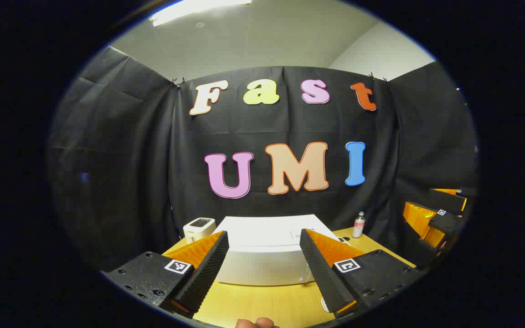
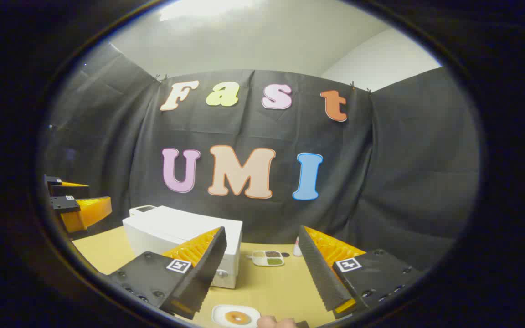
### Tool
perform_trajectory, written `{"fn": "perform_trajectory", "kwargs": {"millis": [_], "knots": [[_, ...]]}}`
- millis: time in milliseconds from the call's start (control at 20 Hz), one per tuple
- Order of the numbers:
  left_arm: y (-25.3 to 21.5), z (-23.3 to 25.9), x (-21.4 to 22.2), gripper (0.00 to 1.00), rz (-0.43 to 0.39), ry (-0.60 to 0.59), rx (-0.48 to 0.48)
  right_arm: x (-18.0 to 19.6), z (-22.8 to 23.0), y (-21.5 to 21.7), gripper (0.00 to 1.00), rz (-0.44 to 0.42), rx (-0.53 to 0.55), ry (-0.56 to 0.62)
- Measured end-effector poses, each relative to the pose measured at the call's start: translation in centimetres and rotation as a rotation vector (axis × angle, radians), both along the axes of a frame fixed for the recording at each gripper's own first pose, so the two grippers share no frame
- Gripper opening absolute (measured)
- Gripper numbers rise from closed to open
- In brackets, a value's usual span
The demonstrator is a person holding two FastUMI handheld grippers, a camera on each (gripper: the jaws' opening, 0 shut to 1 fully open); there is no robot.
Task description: Open the microwave oven with the left hand, put the food in, and close the microwave oven.
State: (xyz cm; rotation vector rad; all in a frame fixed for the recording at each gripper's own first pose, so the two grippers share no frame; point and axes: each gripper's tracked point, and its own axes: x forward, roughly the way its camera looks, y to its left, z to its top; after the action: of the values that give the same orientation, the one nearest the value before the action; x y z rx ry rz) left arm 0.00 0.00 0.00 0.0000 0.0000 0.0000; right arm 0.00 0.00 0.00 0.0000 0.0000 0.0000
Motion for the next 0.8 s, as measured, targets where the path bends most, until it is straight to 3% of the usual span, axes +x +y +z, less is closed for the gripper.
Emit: {"fn": "perform_trajectory", "kwargs": {"millis": [150,800], "knots": [[0.1,0.3,-0.6,0.98,0.041,-0.012,0.015,-0.1,0.0,0.0,0.96,0.031,-0.019,-0.007],[-3.1,0.1,-1.4,0.98,0.043,0.007,0.025,0.5,-0.1,-2.3,0.96,0.068,0.068,-0.017]]}}
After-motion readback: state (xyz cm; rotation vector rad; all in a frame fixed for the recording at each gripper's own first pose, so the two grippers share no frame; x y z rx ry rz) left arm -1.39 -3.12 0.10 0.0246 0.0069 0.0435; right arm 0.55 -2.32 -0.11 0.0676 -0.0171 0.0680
